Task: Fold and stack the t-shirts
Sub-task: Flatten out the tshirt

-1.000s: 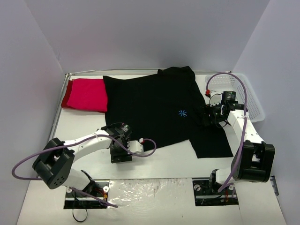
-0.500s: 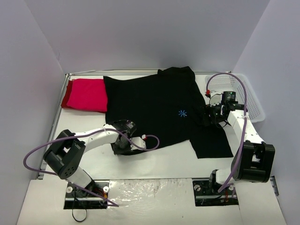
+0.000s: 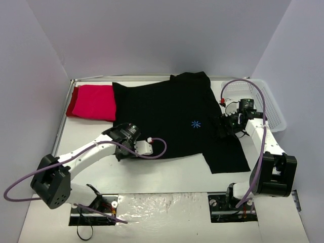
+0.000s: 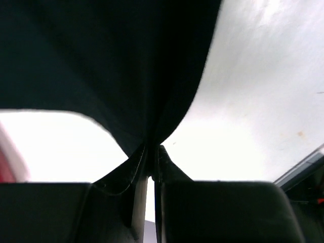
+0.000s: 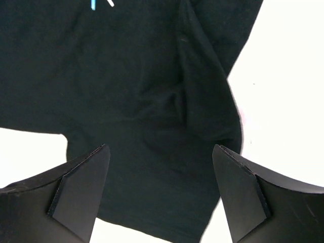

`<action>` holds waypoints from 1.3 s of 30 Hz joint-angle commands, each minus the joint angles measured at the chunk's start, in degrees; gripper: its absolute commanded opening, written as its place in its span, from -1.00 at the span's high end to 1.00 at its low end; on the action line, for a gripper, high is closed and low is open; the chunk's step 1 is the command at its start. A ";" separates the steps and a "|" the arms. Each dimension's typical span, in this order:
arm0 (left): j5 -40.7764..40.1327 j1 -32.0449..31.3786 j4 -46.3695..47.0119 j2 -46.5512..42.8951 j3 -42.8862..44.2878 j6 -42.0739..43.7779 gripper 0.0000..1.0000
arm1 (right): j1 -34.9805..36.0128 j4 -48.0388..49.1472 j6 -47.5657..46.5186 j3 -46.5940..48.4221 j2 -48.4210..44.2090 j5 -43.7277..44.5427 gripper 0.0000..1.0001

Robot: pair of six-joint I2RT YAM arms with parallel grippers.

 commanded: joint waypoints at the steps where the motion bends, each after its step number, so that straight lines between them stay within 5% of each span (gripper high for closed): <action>1: -6.45 4.57 -4.20 -3.35 3.03 0.90 0.95 | 0.37 -3.96 -3.72 3.23 -1.70 0.17 -0.57; 9: -10.59 14.07 -2.00 -4.76 3.74 2.13 0.95 | 0.37 -13.63 -14.00 5.34 -3.36 2.47 -0.64; 13: -12.62 15.93 -0.68 -4.14 3.56 1.34 0.95 | 0.37 -14.34 -15.42 5.78 -2.14 2.38 -0.46; 19: -10.60 16.02 -1.38 -3.97 4.00 -0.76 0.95 | 0.55 -14.25 -13.93 11.49 7.43 -2.89 -0.20; 39: -7.87 16.02 -0.86 -7.22 -1.00 -4.11 0.95 | 13.20 -14.60 -7.25 34.17 33.72 -5.71 -0.05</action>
